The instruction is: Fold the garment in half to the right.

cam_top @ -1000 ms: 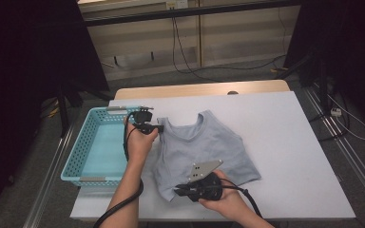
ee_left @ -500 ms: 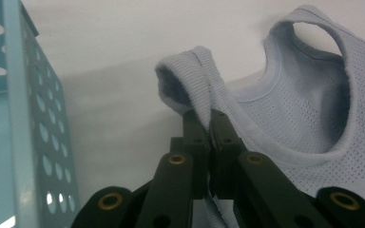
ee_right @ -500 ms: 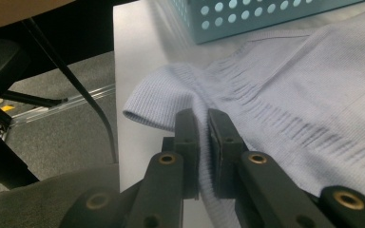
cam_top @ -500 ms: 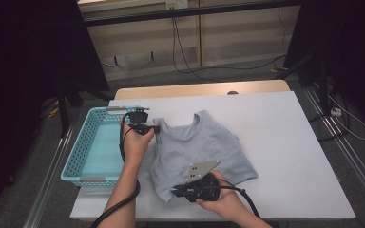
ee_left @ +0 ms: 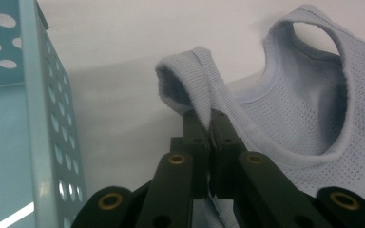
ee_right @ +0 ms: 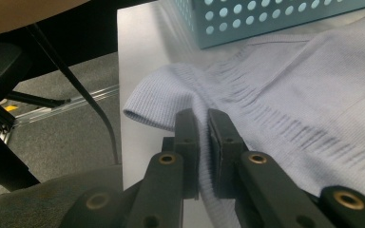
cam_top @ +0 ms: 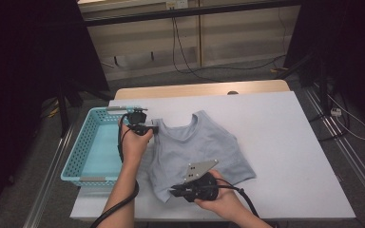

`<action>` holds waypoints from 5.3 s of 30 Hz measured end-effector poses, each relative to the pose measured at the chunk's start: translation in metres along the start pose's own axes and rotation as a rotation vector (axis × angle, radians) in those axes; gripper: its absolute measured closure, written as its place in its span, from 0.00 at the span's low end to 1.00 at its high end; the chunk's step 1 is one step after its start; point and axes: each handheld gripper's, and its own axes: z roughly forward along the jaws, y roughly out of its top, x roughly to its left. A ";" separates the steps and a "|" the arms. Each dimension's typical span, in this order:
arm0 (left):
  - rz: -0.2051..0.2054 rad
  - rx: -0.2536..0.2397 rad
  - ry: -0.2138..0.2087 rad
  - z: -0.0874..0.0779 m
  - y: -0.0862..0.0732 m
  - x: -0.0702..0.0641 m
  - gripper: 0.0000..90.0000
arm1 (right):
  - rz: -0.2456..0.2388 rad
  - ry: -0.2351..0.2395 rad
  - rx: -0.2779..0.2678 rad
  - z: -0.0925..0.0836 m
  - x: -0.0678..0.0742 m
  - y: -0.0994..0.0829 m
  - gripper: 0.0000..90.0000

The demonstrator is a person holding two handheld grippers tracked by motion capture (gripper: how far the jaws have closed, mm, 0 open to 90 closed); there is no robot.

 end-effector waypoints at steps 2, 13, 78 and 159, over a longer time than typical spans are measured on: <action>-0.001 0.001 0.000 -0.001 0.001 -0.001 0.98 | 0.000 0.000 0.001 0.000 0.000 0.000 0.94; -0.014 0.004 -0.006 -0.008 0.004 -0.001 0.98 | -0.002 0.005 -0.008 0.000 0.001 0.002 0.94; -0.001 -0.001 -0.031 -0.005 0.027 -0.028 0.97 | 0.089 -0.092 -0.120 -0.056 -0.012 -0.014 0.94; 0.142 -0.031 -0.169 0.039 0.059 -0.098 0.96 | 0.231 -0.314 -0.143 -0.123 -0.030 -0.065 0.93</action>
